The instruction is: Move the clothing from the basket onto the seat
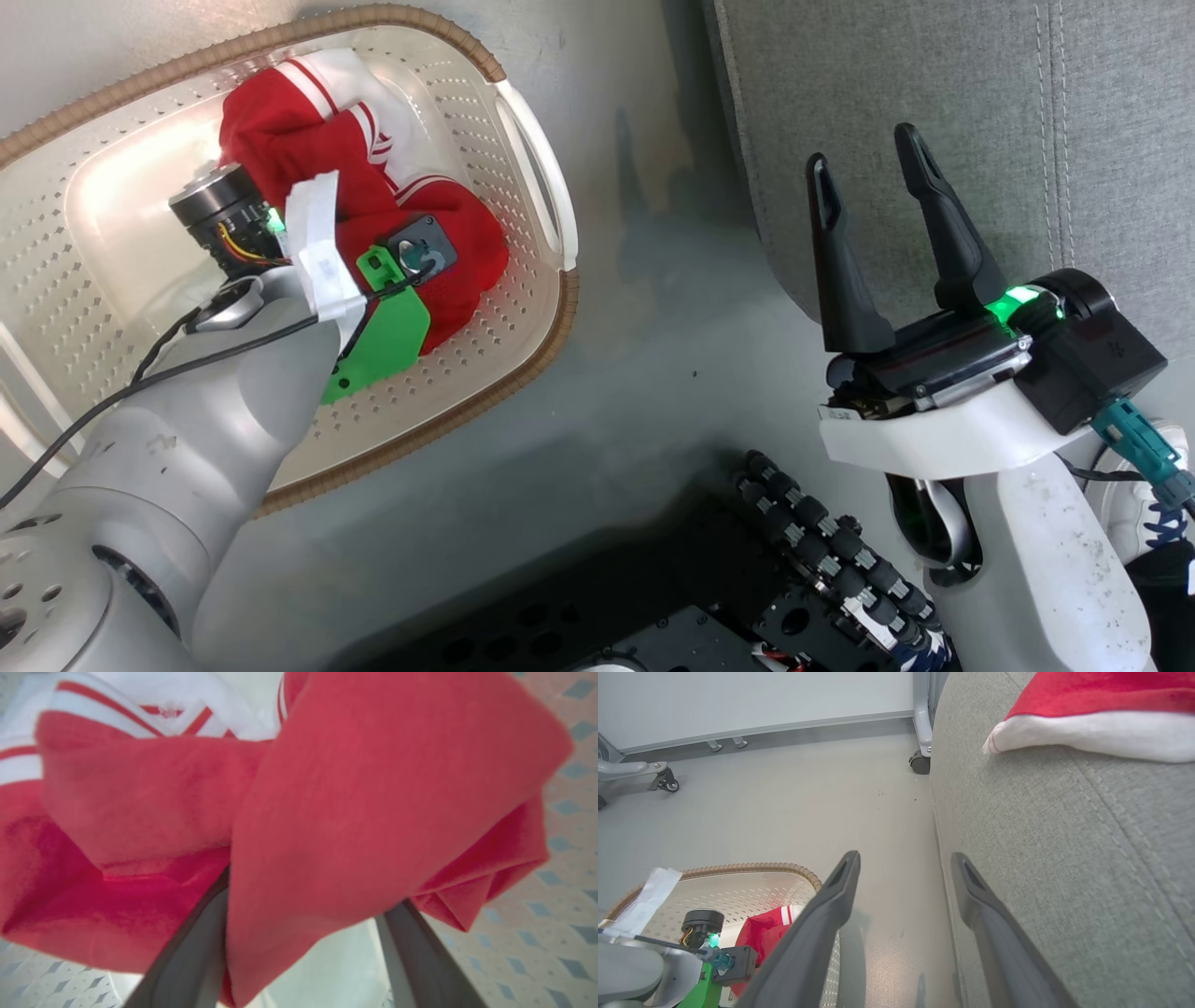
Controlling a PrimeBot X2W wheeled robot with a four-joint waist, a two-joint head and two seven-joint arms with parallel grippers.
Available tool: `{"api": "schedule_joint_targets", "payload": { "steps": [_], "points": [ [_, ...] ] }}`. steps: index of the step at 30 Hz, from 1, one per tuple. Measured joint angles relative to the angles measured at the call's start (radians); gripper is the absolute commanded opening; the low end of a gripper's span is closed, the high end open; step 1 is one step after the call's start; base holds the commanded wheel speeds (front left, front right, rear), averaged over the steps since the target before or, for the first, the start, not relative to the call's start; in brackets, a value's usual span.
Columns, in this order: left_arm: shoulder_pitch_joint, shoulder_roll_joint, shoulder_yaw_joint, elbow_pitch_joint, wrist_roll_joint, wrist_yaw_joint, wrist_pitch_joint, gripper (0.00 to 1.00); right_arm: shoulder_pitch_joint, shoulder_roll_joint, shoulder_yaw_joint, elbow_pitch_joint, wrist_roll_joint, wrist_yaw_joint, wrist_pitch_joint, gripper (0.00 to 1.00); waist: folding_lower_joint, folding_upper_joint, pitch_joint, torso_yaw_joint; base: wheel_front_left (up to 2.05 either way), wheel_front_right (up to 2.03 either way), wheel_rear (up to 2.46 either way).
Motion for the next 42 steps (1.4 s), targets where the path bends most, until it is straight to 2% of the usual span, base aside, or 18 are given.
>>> {"api": "schedule_joint_targets", "payload": {
  "steps": [1,2,9,15,21,32,37,42],
  "points": [
    [0.000,0.005,0.000,-0.012,-0.007,0.000,0.011,0.16,0.000,0.000,0.001,0.001,-0.001,0.000,0.000,1.00,0.0000,0.0000,-0.001,0.000,0.00,0.00,0.00],
    [0.000,0.009,0.000,-0.028,-0.010,0.000,0.022,0.00,0.000,0.000,0.001,0.002,-0.002,0.000,0.000,1.00,0.0000,0.0000,-0.002,-0.001,0.00,0.00,0.00],
    [0.016,0.043,0.000,-0.107,-0.015,0.000,0.090,0.00,0.000,0.000,-0.011,0.004,-0.015,0.000,0.000,1.00,0.0000,0.0000,-0.005,-0.005,0.00,0.00,0.00],
    [0.029,0.069,0.000,-0.145,-0.017,0.000,0.099,0.00,-0.023,0.000,-0.016,0.007,-0.022,0.000,0.000,1.00,0.0000,0.0000,-0.016,-0.006,0.00,0.00,0.00],
    [0.056,0.075,0.000,-0.173,-0.006,0.000,0.066,0.00,-0.056,0.001,-0.010,0.007,-0.031,0.000,0.000,1.00,0.0000,0.0000,-0.047,-0.006,0.00,0.00,0.00],
    [0.168,0.019,0.000,-0.142,-0.088,0.000,-0.109,0.00,-0.035,-0.032,-0.038,0.047,-0.063,0.000,0.000,1.00,0.0000,0.0000,-0.209,0.038,0.00,0.00,0.00],
    [0.198,-0.004,0.002,-0.107,-0.225,0.000,-0.228,0.00,0.007,-0.049,-0.037,0.067,-0.064,0.000,0.000,1.00,0.0000,0.0000,-0.316,0.070,0.00,0.00,0.00],
    [0.227,-0.040,0.001,-0.076,-0.302,0.000,-0.318,0.00,0.040,-0.066,-0.051,0.091,-0.070,0.000,0.000,1.00,-0.0001,0.0000,-0.423,0.105,0.00,0.00,0.00]
  ]
}}
